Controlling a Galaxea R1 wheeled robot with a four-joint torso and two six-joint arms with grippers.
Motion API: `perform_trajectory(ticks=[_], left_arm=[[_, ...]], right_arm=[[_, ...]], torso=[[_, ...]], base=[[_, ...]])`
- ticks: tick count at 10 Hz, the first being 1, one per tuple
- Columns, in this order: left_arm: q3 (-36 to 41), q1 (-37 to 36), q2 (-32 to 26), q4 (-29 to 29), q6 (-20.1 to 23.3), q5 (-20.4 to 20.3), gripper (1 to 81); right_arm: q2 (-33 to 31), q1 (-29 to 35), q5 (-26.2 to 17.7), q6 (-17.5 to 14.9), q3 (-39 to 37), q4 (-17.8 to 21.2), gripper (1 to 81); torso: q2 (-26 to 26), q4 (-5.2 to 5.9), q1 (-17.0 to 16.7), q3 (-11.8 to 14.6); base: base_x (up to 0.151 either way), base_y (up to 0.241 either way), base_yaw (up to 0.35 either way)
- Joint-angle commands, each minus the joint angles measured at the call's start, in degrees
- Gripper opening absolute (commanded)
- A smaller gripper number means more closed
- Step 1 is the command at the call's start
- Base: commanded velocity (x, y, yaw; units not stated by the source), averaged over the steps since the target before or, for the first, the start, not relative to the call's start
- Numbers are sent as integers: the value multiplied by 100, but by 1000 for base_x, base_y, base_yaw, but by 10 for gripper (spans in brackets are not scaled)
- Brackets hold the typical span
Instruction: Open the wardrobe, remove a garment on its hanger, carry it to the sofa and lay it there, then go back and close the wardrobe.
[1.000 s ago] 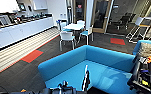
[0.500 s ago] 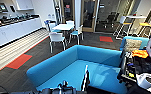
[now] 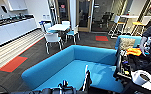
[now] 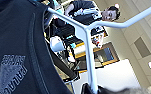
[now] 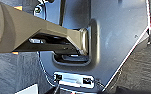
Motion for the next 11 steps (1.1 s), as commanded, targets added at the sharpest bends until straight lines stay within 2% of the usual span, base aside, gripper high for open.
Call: perform_trajectory(ticks=[1,7,11], left_arm=[[275,-623,-71,114,32,-299,10],[248,-551,-132,114,76,-308,10],[257,-551,-132,114,76,-316,10]], right_arm=[[-18,7,-294,-23,39,-97,811],[-10,7,-286,-23,39,-97,811],[-10,-2,-286,-23,39,-97,811]], torso=[[0,0,0,0],[0,0,0,0],[-5,0,-5,0]], base=[[63,0,0],[0,0,0],[118,0,0]])
